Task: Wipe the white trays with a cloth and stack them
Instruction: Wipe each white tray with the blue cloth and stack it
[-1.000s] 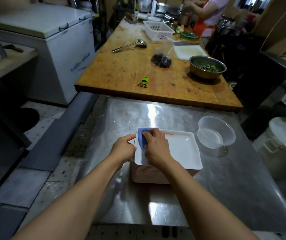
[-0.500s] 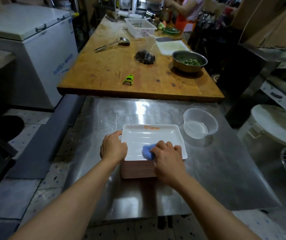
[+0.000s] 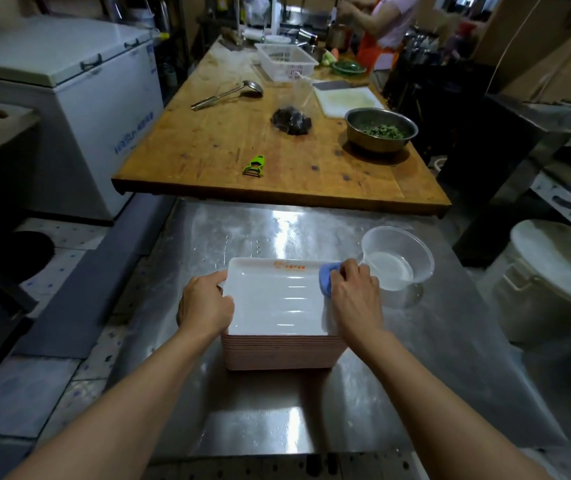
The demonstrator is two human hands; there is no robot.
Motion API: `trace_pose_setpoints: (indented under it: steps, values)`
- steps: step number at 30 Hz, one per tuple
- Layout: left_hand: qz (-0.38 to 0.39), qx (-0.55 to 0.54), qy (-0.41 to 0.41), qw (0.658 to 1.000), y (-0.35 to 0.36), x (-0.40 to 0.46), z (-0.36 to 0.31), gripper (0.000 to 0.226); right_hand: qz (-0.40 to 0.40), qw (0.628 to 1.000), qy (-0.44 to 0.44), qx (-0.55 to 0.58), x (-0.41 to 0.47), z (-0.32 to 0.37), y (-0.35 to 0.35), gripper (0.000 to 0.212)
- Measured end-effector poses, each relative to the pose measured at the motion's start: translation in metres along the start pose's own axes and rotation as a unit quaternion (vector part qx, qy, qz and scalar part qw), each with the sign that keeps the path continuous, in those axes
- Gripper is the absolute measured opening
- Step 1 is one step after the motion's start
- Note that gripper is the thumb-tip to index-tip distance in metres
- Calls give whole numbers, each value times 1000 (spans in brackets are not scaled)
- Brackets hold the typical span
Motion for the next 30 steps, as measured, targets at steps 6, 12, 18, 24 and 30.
trace_pose_setpoints:
  steps: [6,12,18,24,30]
  values:
    - [-38,15,3,999,-2,-3,0,48,2,990,58,125,16,14,13,36]
    - [-42,27,-7,999,-5,-5,-5,48,26,973,-43,224,16,78,13,22]
    - [-26,-44,-54,997,-12,-5,-1,42,4,947,-19,320,22,68,-5,17]
    - [7,-148,-73,986,-12,0,-14,15,-99,898,73,422,24,35,-45,19]
    - [-43,-194,-44,979,-32,-10,-40,23,-147,897,30,417,44,41,-87,20]
Point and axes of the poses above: each hand's wrist, its own x-axis towards the middle knuckle, its own y-axis out of the palm, z = x × y, the point moved 7 cm from there along x, towards the middle knuckle, and after that the axes turned 4 degrees about -z, right-handed, at the moved point
